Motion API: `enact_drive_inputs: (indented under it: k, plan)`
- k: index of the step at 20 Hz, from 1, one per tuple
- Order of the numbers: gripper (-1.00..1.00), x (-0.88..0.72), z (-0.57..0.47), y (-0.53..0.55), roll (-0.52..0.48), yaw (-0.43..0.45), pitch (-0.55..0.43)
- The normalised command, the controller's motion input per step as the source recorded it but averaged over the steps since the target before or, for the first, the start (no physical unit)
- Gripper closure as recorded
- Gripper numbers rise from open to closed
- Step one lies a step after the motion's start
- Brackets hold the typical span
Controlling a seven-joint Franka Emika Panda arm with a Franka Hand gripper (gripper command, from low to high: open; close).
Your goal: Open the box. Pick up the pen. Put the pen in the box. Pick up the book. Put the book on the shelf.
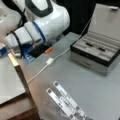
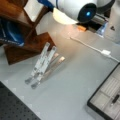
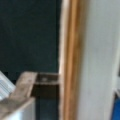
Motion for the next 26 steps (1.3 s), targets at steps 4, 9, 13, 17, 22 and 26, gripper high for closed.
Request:
enact_drive_inputs:
  k: [4, 9, 13, 17, 22, 26]
  plan:
    - [-1.00, 0.07, 0.03, -0.06, 0.017, 0.123, 0.075]
    - [-1.00, 0.13, 0.04, -0.12, 0.000, 0.152, 0.089]
    - [-1.00, 0.14, 0.06, -0.16, -0.006, 0.151, 0.097]
    - [-1.00, 0.11, 0.05, -0.12, 0.013, 0.079, 0.071]
    - [-1.00, 0.11, 0.05, 0.13, 0.099, -0.077, 0.026]
    - [-1.00, 0.16, 0.05, 0.50, 0.178, -0.236, -0.011]
